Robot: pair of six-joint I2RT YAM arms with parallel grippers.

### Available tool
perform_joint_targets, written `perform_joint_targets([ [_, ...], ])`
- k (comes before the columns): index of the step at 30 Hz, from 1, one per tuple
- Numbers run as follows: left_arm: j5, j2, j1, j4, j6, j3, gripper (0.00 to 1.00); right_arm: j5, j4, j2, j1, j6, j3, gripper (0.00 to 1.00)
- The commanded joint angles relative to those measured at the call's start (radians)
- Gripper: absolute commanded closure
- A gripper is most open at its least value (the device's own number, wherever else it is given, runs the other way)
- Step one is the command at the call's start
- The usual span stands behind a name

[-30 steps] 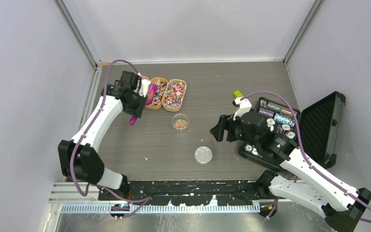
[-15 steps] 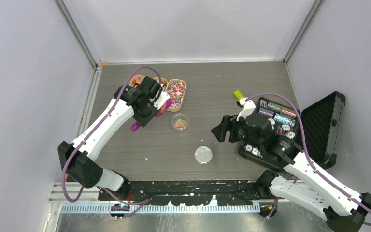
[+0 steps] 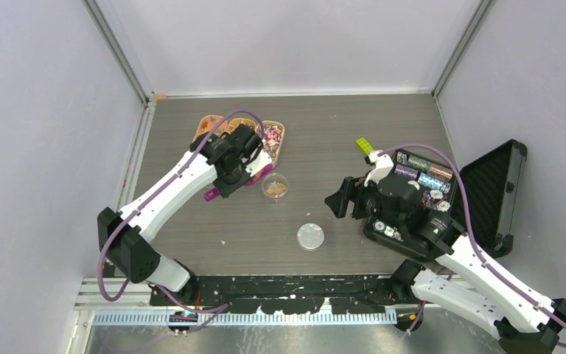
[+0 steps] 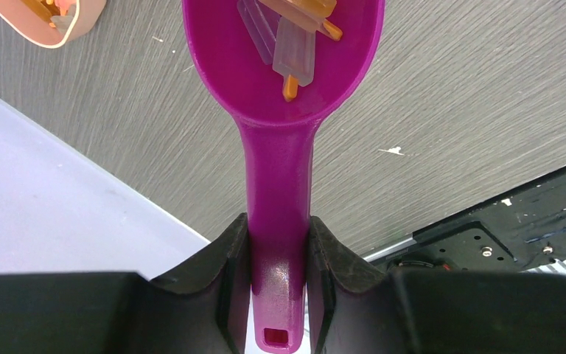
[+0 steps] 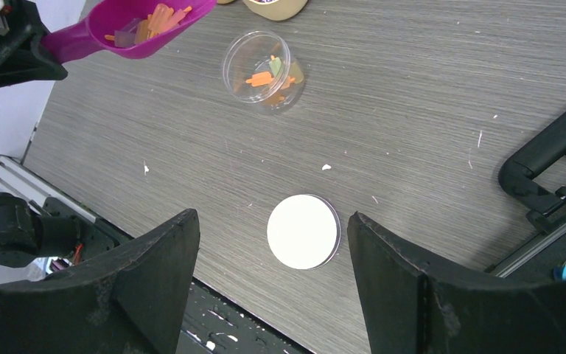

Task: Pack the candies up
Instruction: Place the fake candies in the packing bottle.

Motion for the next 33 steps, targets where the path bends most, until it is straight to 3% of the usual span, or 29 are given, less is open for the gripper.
perform_joint_targets([
  [1,-0.039,0.019,-0.008,0.000,0.043,0.051,1.00,0.034,0.005,-0.024,0.001,0.005,0.001,0.22],
  [15,-0.103,0.173,-0.070,-0.123,0.053,0.139,1.00,0.040,-0.003,-0.038,0.000,0.001,0.003,0.22],
  [33,-0.296,0.295,-0.185,-0.264,0.035,0.238,1.00,0.038,0.011,-0.023,0.000,0.000,0.005,0.22],
])
